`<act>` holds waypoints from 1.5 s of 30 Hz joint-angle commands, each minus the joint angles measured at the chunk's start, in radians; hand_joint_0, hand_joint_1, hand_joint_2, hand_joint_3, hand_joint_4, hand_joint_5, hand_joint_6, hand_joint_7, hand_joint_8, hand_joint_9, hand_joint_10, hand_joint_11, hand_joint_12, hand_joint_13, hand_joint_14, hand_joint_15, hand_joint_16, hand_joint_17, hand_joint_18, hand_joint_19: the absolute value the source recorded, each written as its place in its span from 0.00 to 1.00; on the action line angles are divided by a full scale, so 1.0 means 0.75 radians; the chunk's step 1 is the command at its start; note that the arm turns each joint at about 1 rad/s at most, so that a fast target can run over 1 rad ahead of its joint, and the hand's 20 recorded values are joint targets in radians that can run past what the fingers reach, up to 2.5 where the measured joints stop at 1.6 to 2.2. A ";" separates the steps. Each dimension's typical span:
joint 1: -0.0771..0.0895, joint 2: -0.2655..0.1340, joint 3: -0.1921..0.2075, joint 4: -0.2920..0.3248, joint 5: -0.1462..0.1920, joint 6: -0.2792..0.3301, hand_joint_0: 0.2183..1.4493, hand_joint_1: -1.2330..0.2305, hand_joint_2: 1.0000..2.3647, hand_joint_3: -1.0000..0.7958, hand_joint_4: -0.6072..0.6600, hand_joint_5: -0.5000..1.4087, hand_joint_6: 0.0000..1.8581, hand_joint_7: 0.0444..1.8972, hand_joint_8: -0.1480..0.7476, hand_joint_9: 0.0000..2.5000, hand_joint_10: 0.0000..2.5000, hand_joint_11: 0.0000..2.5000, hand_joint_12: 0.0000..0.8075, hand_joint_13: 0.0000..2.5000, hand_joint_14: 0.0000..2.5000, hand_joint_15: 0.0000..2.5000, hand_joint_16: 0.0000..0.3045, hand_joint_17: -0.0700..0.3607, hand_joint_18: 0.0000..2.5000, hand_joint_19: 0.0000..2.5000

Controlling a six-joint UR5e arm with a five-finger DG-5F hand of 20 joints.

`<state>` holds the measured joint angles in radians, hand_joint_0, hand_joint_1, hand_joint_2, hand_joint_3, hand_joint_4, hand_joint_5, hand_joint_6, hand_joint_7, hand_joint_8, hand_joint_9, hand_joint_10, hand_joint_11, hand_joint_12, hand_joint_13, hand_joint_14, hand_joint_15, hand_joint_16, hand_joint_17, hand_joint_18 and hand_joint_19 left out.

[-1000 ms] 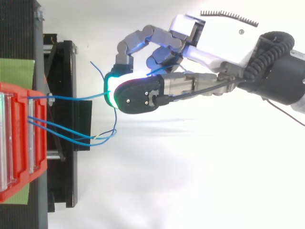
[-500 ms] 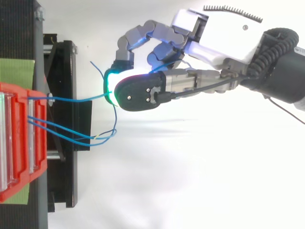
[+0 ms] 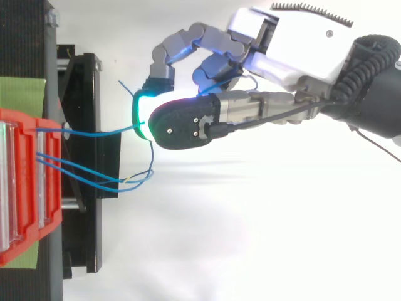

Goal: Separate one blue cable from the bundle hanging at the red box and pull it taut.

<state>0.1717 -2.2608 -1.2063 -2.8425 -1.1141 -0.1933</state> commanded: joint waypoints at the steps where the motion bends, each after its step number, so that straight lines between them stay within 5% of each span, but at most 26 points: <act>1: -0.004 0.004 0.001 0.000 0.003 0.000 0.30 0.49 0.00 0.28 0.55 0.17 0.49 0.52 0.43 0.38 0.88 0.51 0.36 0.50 0.40 0.57 0.15 0.40 0.34 0.38; 15: -0.016 0.004 0.015 0.000 0.017 0.000 0.32 0.37 0.02 0.45 0.53 0.17 0.50 0.54 0.43 0.37 0.89 0.52 0.35 0.50 0.39 0.59 0.15 0.39 0.34 0.38; 45: -0.004 0.002 0.015 -0.002 0.039 0.031 0.34 0.36 0.02 0.49 0.48 0.17 0.51 0.58 0.43 0.37 0.87 0.53 0.35 0.50 0.36 0.60 0.15 0.40 0.34 0.39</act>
<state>0.1662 -2.2595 -1.1955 -2.8434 -1.0829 -0.1704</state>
